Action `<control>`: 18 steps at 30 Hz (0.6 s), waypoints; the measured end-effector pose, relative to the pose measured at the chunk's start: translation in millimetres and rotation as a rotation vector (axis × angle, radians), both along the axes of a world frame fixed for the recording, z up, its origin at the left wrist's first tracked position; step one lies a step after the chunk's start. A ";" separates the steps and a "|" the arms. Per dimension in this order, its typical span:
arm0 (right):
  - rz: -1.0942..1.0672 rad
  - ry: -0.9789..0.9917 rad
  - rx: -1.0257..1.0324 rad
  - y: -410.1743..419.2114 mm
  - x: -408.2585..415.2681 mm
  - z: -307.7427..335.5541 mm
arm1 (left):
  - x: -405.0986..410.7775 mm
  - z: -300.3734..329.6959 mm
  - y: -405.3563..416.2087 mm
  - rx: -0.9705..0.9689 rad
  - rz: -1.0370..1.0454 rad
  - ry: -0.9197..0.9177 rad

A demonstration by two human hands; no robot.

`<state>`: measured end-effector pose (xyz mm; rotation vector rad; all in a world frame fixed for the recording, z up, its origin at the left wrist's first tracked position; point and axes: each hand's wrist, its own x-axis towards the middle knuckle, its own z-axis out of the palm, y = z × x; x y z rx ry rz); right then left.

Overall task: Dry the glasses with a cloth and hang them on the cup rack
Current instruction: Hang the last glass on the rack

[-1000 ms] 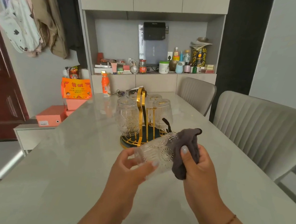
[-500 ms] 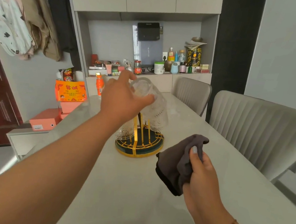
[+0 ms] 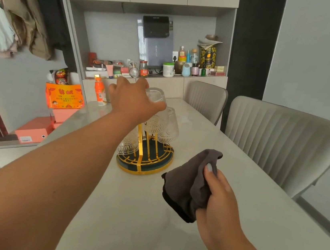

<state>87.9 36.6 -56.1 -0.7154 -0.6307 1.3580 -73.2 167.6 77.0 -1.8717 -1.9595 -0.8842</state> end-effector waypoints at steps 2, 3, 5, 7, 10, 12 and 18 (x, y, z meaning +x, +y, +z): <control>0.008 -0.003 -0.004 -0.4 -0.3 0.0 | -1.4 1.4 0.3 0.010 0.019 0.034; 0.011 -0.001 -0.006 -0.3 -0.2 -0.2 | -2.1 1.8 0.0 0.016 0.026 0.053; 0.015 0.006 -0.011 -0.2 -0.3 -0.4 | -4.1 1.8 -1.7 0.028 0.031 0.087; 0.015 0.004 -0.017 0.1 -0.8 -1.0 | -6.1 -0.2 -3.2 0.036 0.021 0.105; 0.024 0.003 -0.023 -0.5 -2.4 -1.3 | -7.8 -4.2 -4.7 0.022 0.012 0.120; 0.033 0.007 -0.024 -1.8 -3.5 -0.9 | -7.5 -6.6 -5.3 0.013 0.004 0.138; 0.038 -0.033 -0.050 -0.5 -4.7 -3.3 | -4.8 -17.8 1.4 -0.025 -0.015 0.217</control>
